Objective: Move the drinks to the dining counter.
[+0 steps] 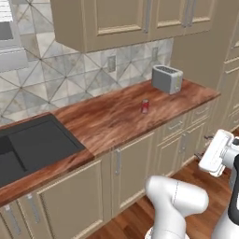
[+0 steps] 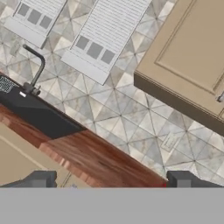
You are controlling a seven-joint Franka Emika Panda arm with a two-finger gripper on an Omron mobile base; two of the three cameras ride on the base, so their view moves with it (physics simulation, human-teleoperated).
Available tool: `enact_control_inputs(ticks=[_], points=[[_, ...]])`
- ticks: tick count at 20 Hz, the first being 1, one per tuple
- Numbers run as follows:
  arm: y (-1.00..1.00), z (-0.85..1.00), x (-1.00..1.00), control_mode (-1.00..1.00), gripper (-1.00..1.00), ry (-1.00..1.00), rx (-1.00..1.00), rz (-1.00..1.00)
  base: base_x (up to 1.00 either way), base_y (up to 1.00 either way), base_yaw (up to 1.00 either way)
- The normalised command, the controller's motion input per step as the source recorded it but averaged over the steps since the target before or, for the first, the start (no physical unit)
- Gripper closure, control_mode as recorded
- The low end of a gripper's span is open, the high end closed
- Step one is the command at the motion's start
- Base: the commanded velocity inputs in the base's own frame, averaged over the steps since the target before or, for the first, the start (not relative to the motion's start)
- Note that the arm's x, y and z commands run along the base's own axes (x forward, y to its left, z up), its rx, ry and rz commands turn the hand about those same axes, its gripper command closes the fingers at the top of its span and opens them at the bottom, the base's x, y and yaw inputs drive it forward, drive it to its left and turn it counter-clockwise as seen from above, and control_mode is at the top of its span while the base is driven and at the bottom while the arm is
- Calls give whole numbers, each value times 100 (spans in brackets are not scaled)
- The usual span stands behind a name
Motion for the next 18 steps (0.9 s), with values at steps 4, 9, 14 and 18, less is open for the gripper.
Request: enact_control_inputs(ticks=[4,9,14,18], points=[[0,0,0,100,-100,0,0,0,69,-18,30],[0,0,0,100,-100,0,0,0,63,-28,24],[0,0,0,100,-100,0,0,0,58,-31,23],[0,0,0,100,-100,0,0,0,49,-32,22]])
